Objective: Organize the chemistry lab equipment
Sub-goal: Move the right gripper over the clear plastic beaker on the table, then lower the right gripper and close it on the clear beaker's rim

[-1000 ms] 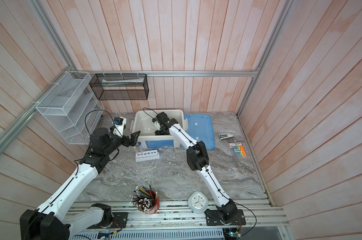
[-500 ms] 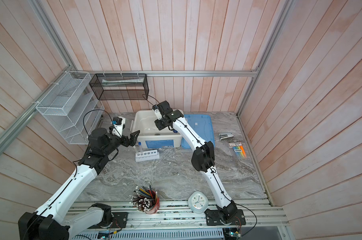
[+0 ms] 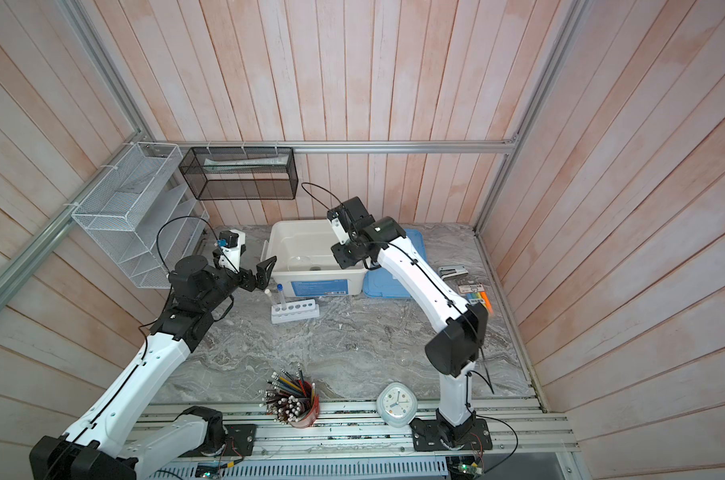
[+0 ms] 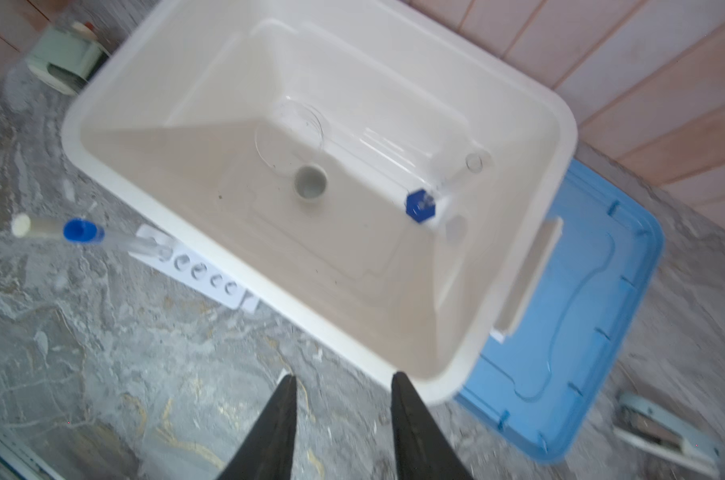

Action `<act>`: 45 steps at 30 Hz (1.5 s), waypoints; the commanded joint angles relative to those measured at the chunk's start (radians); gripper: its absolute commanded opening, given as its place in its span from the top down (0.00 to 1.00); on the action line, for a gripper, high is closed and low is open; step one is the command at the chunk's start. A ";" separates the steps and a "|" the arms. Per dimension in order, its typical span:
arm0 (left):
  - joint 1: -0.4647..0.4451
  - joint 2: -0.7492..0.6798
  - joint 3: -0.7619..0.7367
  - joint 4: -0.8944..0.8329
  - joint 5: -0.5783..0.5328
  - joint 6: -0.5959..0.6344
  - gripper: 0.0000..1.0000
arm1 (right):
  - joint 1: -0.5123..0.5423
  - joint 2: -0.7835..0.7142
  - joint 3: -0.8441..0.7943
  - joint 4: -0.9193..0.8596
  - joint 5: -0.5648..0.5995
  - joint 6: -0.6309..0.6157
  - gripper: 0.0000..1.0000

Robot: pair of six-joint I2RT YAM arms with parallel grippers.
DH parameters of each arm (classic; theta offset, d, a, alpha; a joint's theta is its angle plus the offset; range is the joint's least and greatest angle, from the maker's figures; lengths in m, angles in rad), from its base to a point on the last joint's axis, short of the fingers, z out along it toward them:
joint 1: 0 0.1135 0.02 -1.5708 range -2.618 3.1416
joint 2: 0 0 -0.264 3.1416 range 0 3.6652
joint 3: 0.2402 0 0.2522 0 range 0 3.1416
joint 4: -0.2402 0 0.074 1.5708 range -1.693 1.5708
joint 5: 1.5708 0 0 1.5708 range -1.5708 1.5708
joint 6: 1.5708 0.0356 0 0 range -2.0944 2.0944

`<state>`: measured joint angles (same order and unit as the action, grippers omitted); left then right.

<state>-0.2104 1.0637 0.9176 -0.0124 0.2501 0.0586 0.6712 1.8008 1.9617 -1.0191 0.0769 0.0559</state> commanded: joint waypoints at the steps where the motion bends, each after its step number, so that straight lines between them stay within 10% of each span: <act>1: -0.013 0.023 0.065 -0.004 0.040 -0.035 0.00 | -0.011 -0.201 -0.246 0.002 0.108 0.154 0.61; 8: -0.247 0.111 0.146 -0.009 -0.172 0.109 0.00 | -0.043 -0.568 -0.665 -0.041 0.140 0.439 0.60; 17: -0.268 0.206 0.171 0.048 -0.108 0.095 0.00 | -0.103 -0.833 -1.046 -0.070 0.058 0.731 0.57; 45: -0.267 0.178 0.118 0.056 -0.134 0.110 0.00 | -0.147 -0.691 -1.327 0.245 -0.047 0.723 0.64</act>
<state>-0.4797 1.2510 1.0439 0.0307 0.1246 0.1547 0.5331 1.1007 0.6514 -0.8055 0.0383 0.7837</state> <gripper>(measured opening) 0.998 0.370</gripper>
